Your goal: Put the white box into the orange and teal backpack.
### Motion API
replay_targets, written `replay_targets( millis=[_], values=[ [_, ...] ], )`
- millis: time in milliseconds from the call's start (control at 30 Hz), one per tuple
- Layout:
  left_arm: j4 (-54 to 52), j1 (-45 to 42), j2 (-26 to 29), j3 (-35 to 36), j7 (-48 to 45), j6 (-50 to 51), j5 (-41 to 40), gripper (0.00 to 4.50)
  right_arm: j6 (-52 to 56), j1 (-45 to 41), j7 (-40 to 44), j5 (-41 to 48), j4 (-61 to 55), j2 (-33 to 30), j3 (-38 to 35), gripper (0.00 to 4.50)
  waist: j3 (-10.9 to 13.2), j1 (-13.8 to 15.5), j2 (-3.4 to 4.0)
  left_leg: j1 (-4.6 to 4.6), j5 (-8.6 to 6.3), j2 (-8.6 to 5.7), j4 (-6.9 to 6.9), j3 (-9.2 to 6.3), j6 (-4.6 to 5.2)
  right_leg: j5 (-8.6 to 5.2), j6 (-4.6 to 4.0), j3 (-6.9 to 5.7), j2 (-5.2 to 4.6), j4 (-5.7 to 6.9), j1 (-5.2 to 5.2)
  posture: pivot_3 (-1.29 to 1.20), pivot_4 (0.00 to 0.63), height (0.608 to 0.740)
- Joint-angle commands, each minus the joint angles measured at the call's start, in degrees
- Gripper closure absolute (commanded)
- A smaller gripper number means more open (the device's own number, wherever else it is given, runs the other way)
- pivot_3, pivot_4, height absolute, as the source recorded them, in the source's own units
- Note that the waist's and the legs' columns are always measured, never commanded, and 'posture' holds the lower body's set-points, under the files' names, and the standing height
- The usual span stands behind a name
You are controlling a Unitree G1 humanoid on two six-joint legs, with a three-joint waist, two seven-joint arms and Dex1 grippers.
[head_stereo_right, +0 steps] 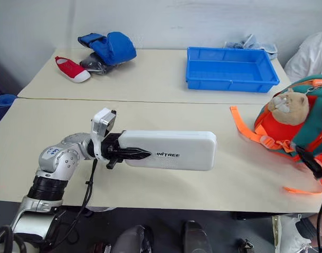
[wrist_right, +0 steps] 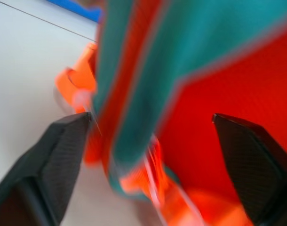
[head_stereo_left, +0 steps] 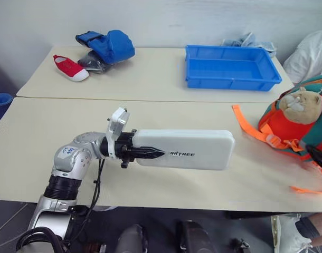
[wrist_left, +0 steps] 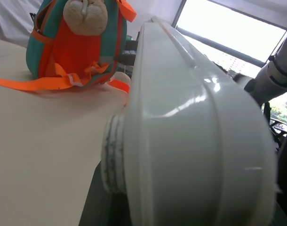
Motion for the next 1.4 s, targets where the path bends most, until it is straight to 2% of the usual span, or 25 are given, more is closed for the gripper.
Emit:
replay_targets(
  millis=[33, 133, 200, 333, 500, 600, 700, 833, 967, 1033, 1133, 1233, 1400],
  values=[
    [-2.1, -0.2, -0.2, 3.7, 1.4, 1.0, -2.9, 3.27, 4.1, -7.4, 1.9, 2.4, 3.2, -1.4, 3.2, 1.64, 0.0, 0.2, -0.01, -0.10, 0.05, 0.01, 0.00, 0.00, -0.01, 0.00, 0.00, -0.02, 0.02, 0.02, -0.07, 0.00, 0.150, 0.740],
    [-2.1, -0.6, -1.2, 7.3, 4.8, 3.2, -5.6, 3.27, 3.2, -14.1, 2.2, 0.4, 6.9, -0.8, 7.1, 2.66, 0.0, 0.1, -0.05, -0.30, 0.08, -0.02, 0.24, 0.01, 0.05, 0.05, 0.10, -0.01, -0.04, 0.08, -0.19, 0.00, 0.150, 0.740],
    [-2.9, 0.2, -0.8, 8.6, 5.9, 4.3, -6.3, 3.27, 3.3, -15.6, 3.2, 0.4, 6.7, 0.3, 9.0, 3.25, 0.0, 0.0, -0.07, -0.29, 0.11, -0.06, 0.28, 0.02, 0.10, 0.09, 0.18, 0.01, -0.07, 0.06, -0.15, 0.00, 0.150, 0.740],
    [-3.3, 1.5, 1.1, 10.7, 6.7, 6.7, -7.9, 3.27, 7.3, -19.2, 1.9, 5.5, 0.2, 5.4, 11.0, 4.49, 0.0, 0.0, -0.06, -0.29, 0.12, -0.06, 0.25, 0.01, 0.09, 0.10, 0.19, 0.01, -0.07, 0.09, -0.15, 0.00, 0.150, 0.740],
    [-0.1, 0.1, 2.7, 14.8, 8.3, 8.3, -9.3, 3.27, 13.6, -20.6, 0.7, 9.3, -13.6, 10.7, 18.6, 4.49, 0.1, -0.6, -0.14, -0.24, 0.18, 0.00, 0.19, 0.04, -0.06, 0.09, 0.16, 0.05, -0.03, 0.27, -0.25, 0.00, 0.150, 0.740],
    [3.6, -0.7, 2.6, 18.3, 10.7, 5.8, -8.2, 3.27, 20.0, -20.3, -0.8, 14.9, -22.8, 12.5, 22.0, 4.49, 0.1, -0.4, -0.14, -0.22, 0.21, 0.01, 0.13, 0.02, -0.14, 0.04, 0.08, 0.02, -0.03, 0.39, -0.31, 0.00, 0.150, 0.740],
    [6.2, -1.8, 3.2, 21.8, 12.8, 5.8, -9.2, 3.27, 25.5, -19.1, -2.9, 21.2, -29.7, 13.4, 23.0, 4.49, 0.1, 0.0, -0.20, -0.24, 0.19, 0.01, 0.12, 0.02, -0.13, 0.03, 0.06, 0.01, -0.05, 0.40, -0.34, 0.00, 0.150, 0.740],
    [10.3, -3.7, 5.1, 26.9, 14.7, 7.7, -11.6, 3.27, 33.4, -15.3, -9.4, 36.2, -40.0, 13.7, 22.2, 4.49, 0.2, 0.0, -0.39, -0.31, 0.14, 0.02, 0.11, -0.04, -0.11, 0.03, 0.06, -0.04, -0.09, 0.38, -0.35, 0.00, 0.150, 0.740],
    [11.3, -5.1, 6.7, 28.9, 14.3, 8.8, -12.6, 3.27, 39.8, -6.5, -12.4, 56.0, -47.1, 5.3, 17.7, 4.49, 0.3, 0.1, -0.44, -0.49, 0.07, 0.01, 0.14, -0.14, -0.01, 0.03, 0.06, -0.14, -0.14, 0.36, -0.39, 0.00, 0.150, 0.740],
    [11.6, -5.5, 6.7, 30.0, 15.2, 8.2, -12.7, 3.27, 42.4, -0.7, -11.3, 61.1, -47.3, 0.5, 13.9, 4.49, 0.2, 0.2, -0.49, -0.60, 0.05, 0.00, 0.16, -0.21, 0.03, 0.03, 0.07, -0.22, -0.17, 0.29, -0.40, 0.00, 0.150, 0.740],
    [9.1, -4.8, 7.7, 30.1, 14.5, 11.0, -14.5, 3.27, 43.2, 4.5, -10.2, 60.9, -45.2, -2.7, 9.2, 4.49, 0.3, 0.3, -0.81, -0.66, 0.01, 0.00, 0.17, -0.28, 0.10, 0.05, 0.10, -0.30, -0.18, -0.10, -0.34, 0.00, 0.150, 0.740],
    [4.9, -4.1, 8.0, 29.3, 13.7, 14.0, -17.0, 3.27, 43.2, 5.3, -7.9, 58.3, -40.9, -5.3, 4.5, 4.49, 0.4, 0.0, -0.96, -0.70, 0.00, -0.01, 0.25, -0.31, 0.12, 0.10, 0.17, -0.30, -0.18, -0.09, -0.33, 0.00, 0.150, 0.740],
    [-3.6, -2.8, 8.8, 24.7, 10.2, 14.6, -17.2, 3.27, 42.9, 3.5, -5.5, 53.8, -37.6, -7.2, 4.3, 4.49, 0.4, 0.2, -1.00, -0.70, 0.03, -0.04, 0.23, -0.31, 0.10, 0.13, 0.21, -0.31, -0.17, -0.09, -0.34, 0.00, 0.150, 0.740]
  ],
)
